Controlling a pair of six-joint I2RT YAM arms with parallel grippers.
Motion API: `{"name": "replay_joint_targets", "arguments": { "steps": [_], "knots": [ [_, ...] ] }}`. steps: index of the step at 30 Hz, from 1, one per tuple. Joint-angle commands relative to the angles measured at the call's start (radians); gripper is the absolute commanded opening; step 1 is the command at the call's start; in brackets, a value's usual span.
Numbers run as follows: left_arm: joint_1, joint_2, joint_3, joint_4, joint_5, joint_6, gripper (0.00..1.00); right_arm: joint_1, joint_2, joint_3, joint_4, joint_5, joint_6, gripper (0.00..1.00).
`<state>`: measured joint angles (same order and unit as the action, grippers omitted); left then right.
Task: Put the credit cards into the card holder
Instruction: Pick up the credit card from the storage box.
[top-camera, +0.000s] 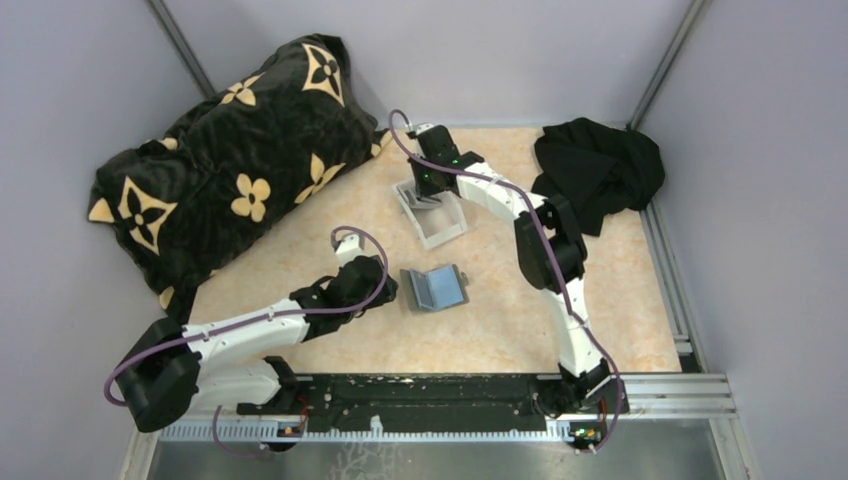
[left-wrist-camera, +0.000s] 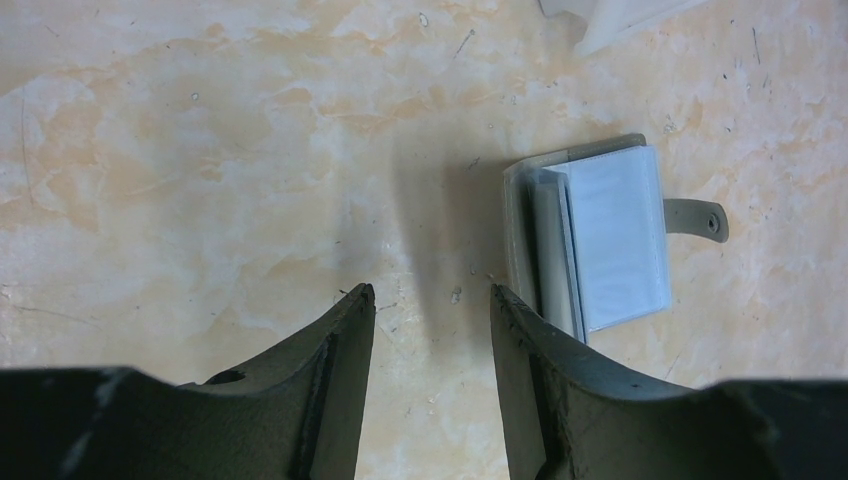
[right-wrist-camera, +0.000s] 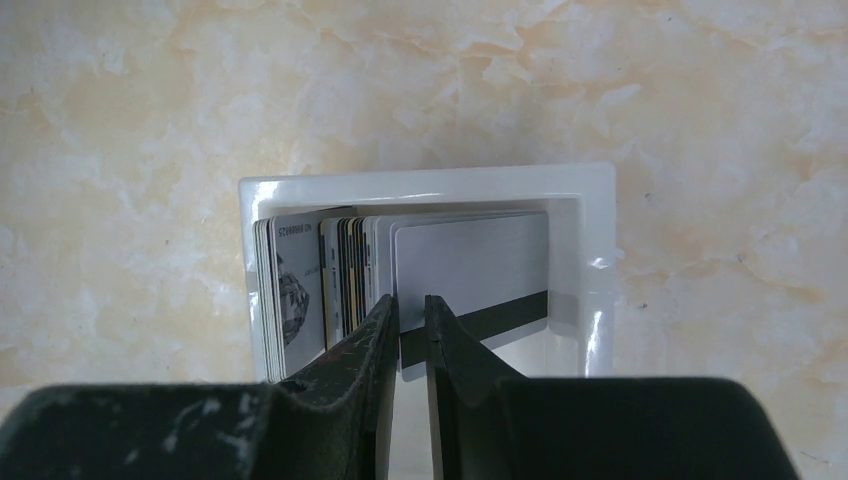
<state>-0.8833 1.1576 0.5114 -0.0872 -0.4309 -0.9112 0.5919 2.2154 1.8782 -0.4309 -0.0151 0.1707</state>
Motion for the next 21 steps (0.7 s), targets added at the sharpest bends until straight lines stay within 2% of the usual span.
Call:
{"name": "replay_joint_targets", "arguments": {
  "steps": [1,21],
  "knots": [
    [0.006,0.009,0.014,0.023,0.009,0.016,0.53,-0.016,-0.074,0.008,0.002,-0.001,-0.009,0.17],
    [0.009,0.024,0.021,0.023,0.026,0.018,0.53,-0.071,-0.059,-0.047,0.053,-0.142,0.056,0.21]
  ]
}}
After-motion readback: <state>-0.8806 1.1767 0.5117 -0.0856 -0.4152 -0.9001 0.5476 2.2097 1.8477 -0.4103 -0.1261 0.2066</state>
